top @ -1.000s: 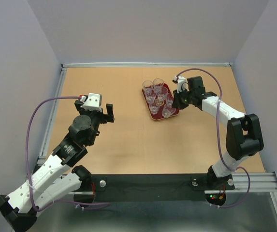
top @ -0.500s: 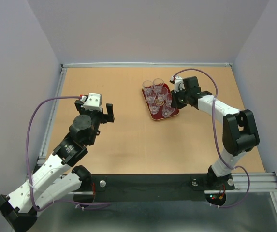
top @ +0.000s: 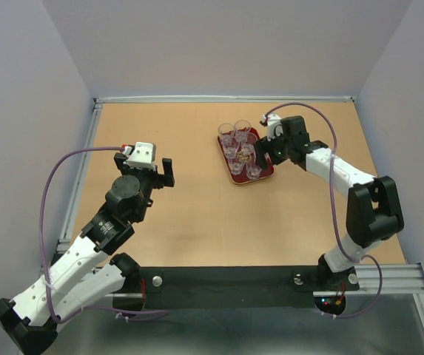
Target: Place the glasses into the tray
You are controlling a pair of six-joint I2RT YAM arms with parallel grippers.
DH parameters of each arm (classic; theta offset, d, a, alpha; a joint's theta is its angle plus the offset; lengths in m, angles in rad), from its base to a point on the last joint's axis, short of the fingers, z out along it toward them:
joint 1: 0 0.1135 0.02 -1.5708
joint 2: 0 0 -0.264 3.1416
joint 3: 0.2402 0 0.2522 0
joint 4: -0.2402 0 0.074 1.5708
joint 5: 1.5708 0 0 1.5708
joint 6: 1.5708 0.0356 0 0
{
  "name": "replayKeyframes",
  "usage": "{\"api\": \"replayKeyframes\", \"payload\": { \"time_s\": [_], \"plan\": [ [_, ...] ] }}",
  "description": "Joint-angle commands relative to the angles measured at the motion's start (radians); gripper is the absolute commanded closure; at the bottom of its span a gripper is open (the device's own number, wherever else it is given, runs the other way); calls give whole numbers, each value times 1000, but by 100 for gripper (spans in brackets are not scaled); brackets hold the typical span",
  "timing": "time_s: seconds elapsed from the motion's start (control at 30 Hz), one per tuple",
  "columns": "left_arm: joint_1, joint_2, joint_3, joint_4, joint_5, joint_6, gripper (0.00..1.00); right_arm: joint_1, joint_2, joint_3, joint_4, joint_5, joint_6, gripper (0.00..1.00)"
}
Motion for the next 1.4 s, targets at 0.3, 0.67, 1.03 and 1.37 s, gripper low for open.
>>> {"api": "replayKeyframes", "payload": {
  "time_s": [0.3, 0.67, 1.03, 1.37],
  "plan": [
    [6, -23, -18, 66, -8, 7, 2, -236, -407, -136, 47, 48, 24, 0],
    [220, 23, 1, 77, 151, -88, 1, -400, -755, -428, 331, 468, 245, 0],
    [413, 91, 5, 64, 95, -151, 1, -400, -783, -478, 332, 651, 321, 0],
    [414, 68, -25, 92, 111, -107, 1, -400, -770, -482, 328, 680, 322, 0]
  ]
}}
